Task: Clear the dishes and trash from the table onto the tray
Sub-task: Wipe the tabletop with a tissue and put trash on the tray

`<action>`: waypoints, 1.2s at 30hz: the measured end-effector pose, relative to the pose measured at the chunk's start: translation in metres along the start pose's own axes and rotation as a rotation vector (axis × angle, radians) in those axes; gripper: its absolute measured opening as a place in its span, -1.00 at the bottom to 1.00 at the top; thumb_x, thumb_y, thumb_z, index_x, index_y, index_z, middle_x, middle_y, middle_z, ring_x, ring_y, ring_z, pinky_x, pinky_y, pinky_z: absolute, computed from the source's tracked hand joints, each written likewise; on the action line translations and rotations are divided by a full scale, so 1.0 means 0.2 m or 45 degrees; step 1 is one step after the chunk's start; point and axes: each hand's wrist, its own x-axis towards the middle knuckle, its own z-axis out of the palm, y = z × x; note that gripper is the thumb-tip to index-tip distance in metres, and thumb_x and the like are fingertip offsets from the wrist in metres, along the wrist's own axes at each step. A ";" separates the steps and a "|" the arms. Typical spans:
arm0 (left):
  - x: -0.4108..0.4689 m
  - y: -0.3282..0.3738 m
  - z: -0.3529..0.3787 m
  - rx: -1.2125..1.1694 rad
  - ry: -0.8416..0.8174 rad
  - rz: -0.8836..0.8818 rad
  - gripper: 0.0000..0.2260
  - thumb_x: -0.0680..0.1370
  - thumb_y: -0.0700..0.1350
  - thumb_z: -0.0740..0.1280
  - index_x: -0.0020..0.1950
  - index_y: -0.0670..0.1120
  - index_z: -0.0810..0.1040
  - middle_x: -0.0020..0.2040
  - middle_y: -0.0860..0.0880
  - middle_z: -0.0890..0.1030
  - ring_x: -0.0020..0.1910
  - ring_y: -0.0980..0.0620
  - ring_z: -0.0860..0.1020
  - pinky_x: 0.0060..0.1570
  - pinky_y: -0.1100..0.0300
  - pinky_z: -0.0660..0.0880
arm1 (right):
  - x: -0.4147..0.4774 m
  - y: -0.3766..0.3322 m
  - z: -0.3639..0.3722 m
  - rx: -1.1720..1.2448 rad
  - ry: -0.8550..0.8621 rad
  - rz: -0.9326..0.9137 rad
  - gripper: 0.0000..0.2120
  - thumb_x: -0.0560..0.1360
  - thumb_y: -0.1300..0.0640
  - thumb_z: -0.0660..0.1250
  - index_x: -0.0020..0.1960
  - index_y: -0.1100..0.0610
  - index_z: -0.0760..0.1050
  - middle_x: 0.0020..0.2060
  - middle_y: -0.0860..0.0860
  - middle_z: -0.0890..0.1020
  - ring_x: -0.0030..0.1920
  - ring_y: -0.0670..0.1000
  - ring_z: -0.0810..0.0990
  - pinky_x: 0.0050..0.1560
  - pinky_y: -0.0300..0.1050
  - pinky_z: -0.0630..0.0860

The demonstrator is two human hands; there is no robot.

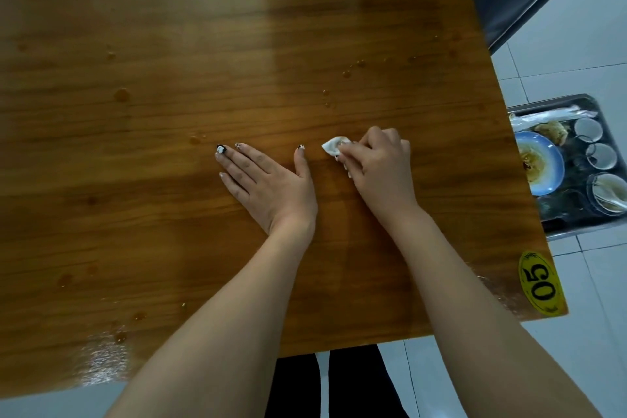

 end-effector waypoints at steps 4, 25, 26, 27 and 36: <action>-0.01 -0.03 -0.02 -0.171 0.050 0.172 -0.36 0.63 0.16 -0.07 0.55 -0.20 -0.18 0.56 -0.18 -0.23 0.53 -0.11 -0.29 0.45 -0.02 -0.31 | 0.00 0.01 0.00 -0.015 0.035 -0.071 -0.90 0.41 0.20 0.48 -0.07 0.13 0.68 -0.24 0.08 0.55 -0.16 0.15 0.52 -0.16 0.01 0.35; 0.61 0.33 -0.04 0.048 0.060 0.532 -0.50 0.67 0.06 -0.18 0.57 -0.09 -0.12 0.58 -0.05 -0.16 0.54 0.03 -0.23 0.47 0.08 -0.29 | 0.60 0.03 0.14 -0.014 0.016 -0.037 -0.87 0.42 0.17 0.48 -0.05 0.02 0.69 -0.24 0.10 0.53 -0.15 0.21 0.48 -0.14 -0.01 0.22; 0.61 0.33 -0.04 0.046 0.060 0.527 -0.50 0.67 0.06 -0.18 0.57 -0.09 -0.12 0.58 -0.05 -0.16 0.54 0.03 -0.23 0.46 0.08 -0.29 | 0.59 0.03 0.13 -0.012 -0.002 -0.038 -0.86 0.42 0.18 0.47 -0.04 0.03 0.69 -0.24 0.10 0.52 -0.15 0.21 0.48 -0.14 -0.01 0.22; 0.60 0.33 -0.04 0.045 0.061 0.522 -0.50 0.67 0.06 -0.18 0.57 -0.09 -0.12 0.58 -0.05 -0.16 0.54 0.03 -0.22 0.46 0.08 -0.29 | 0.57 0.03 0.11 -0.006 -0.014 -0.045 -0.86 0.42 0.18 0.47 -0.04 0.03 0.69 -0.24 0.09 0.52 -0.15 0.21 0.48 -0.14 -0.01 0.22; 0.60 0.33 -0.05 0.016 0.082 0.532 -0.51 0.67 0.05 -0.15 0.58 -0.10 -0.08 0.59 -0.06 -0.11 0.55 0.01 -0.18 0.47 0.07 -0.27 | 0.34 0.09 0.07 -0.059 -0.017 -0.258 -0.83 0.41 0.19 0.43 -0.01 0.07 0.67 -0.27 0.07 0.51 -0.11 0.07 0.33 -0.15 -0.06 0.27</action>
